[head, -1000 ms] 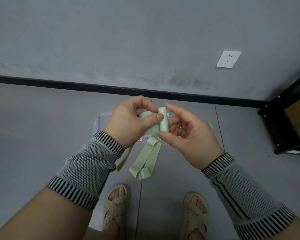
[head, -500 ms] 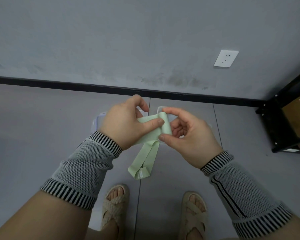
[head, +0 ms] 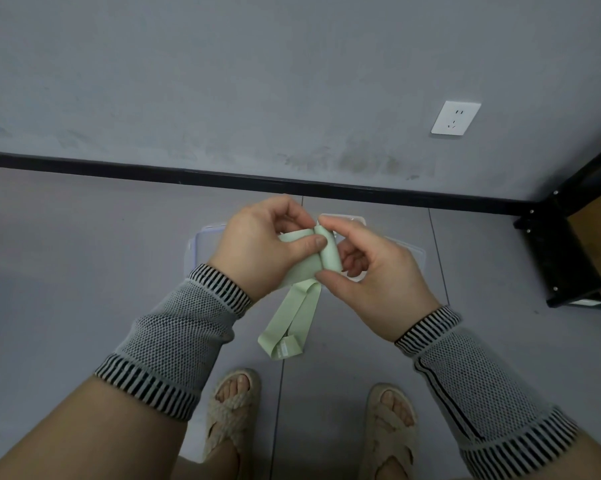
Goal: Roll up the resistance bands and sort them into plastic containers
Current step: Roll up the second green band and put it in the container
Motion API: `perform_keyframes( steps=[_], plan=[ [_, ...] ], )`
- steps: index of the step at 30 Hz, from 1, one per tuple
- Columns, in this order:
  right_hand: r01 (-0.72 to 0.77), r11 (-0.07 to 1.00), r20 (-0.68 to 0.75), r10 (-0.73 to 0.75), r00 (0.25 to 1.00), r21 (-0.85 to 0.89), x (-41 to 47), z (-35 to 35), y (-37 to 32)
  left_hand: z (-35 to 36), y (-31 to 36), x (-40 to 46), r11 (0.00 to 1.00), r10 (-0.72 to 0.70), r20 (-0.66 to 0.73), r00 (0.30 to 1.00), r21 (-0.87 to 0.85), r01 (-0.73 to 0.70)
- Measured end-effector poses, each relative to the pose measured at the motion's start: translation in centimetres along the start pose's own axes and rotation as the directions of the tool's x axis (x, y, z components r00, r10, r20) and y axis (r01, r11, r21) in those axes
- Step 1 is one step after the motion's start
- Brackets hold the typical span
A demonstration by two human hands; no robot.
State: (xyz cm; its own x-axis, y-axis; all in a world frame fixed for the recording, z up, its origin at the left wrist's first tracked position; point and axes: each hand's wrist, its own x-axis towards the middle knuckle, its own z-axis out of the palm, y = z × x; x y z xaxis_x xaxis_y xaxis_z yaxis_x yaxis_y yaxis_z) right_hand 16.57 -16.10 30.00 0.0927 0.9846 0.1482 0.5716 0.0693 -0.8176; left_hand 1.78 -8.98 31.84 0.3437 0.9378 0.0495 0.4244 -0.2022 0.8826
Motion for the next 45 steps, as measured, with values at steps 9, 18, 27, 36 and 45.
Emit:
perform_keyframes(
  steps=[9, 18, 27, 36, 45],
  plan=[
    [-0.121, 0.872, 0.094, 0.086, 0.992, 0.475, 0.0, -0.7, -0.2, -0.8, 0.2, 0.1, 0.953, -0.094, 0.082, 0.992, -0.281, 0.114],
    [-0.131, 0.895, 0.104, 0.096, 0.99, 0.427, 0.0, -0.8, -0.4, -0.7, 0.5, 0.1, 0.958, -0.073, 0.104, 0.992, -0.271, 0.099],
    [-0.118, 0.896, 0.055, 0.105, 0.993, 0.429, 0.2, -1.3, -0.4, -1.4, -0.6, 0.1, 0.997, -0.069, 0.201, 0.977, 0.058, 0.059],
    [-0.134, 0.974, -0.021, 0.14, 0.99, 0.18, 0.4, 0.0, 0.0, -0.3, -0.2, 0.1, 0.987, 0.066, 0.029, 0.997, 0.143, -0.07],
    [-0.137, 0.984, -0.084, 0.147, 0.986, 0.114, 0.1, 0.4, -0.3, 0.8, -0.3, 0.4, 0.994, 0.011, 0.008, 1.0, 0.105, -0.012]
  ],
)
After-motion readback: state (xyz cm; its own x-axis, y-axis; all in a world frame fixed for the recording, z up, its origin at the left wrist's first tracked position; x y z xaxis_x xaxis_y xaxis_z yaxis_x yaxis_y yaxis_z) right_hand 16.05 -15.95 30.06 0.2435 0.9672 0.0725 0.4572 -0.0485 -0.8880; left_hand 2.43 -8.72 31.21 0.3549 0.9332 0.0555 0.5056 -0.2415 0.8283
